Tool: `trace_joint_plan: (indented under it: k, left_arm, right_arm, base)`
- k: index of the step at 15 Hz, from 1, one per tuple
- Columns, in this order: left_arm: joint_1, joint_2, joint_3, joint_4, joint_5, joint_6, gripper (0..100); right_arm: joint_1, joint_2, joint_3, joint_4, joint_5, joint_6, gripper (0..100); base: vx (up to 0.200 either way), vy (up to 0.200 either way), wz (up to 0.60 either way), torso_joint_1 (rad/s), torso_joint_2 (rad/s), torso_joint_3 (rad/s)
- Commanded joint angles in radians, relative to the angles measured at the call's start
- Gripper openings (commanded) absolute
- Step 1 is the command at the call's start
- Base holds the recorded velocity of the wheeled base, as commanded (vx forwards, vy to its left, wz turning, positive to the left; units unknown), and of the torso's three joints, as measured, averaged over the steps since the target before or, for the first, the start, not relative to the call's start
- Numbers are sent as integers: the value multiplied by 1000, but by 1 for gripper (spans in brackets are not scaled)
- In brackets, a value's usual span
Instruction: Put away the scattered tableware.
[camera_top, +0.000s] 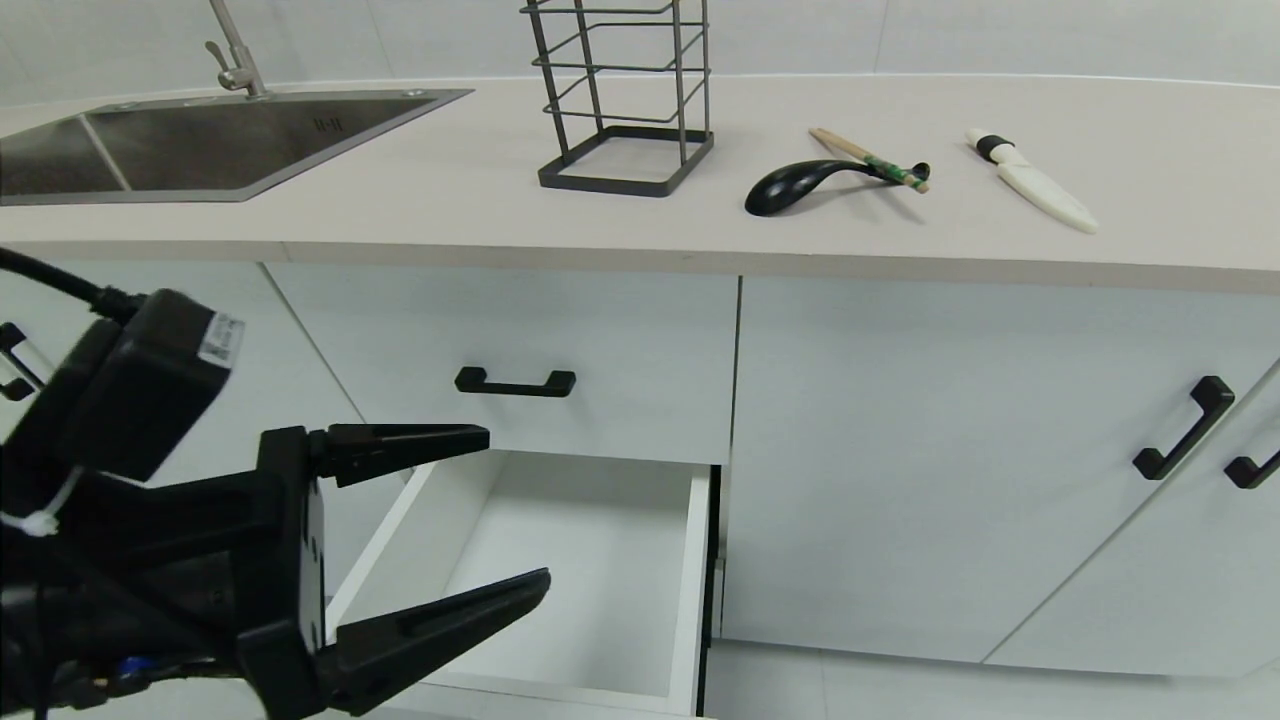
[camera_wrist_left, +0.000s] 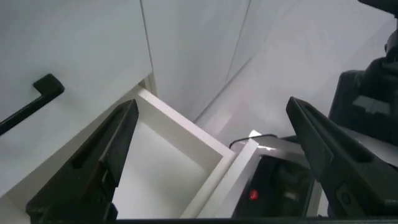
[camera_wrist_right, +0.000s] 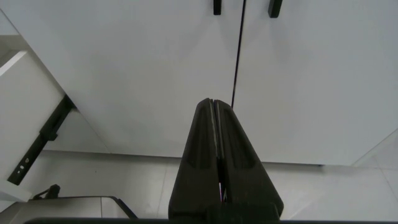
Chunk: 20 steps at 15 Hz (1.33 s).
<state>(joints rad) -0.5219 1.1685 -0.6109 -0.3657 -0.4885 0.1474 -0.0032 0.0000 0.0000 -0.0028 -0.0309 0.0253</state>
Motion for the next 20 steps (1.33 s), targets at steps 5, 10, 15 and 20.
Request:
trace_joint_plan:
  k: [5,10,15,20]
  left_arm:
    - [120,-423,138,-4,150,-83,100]
    - [174,-621,250,65,148,55,100]
    - [188,-922,321,321,217,130,100]
    - [260,-1037,375,350,574,30,100]
  right_arm:
    - [0,0,0,0,0,-2,0]
    - [0,0,0,0,0,-1,0]
    - [0,0,0,0,2,-1,0]
    - [0,0,0,0,2,-1,0]
  base:
    - [0,0,0,0,0,0]
    - [0,0,0,0,0,0]
    - [0,0,0,0,0,0]
    - [0,0,0,0,0,0]
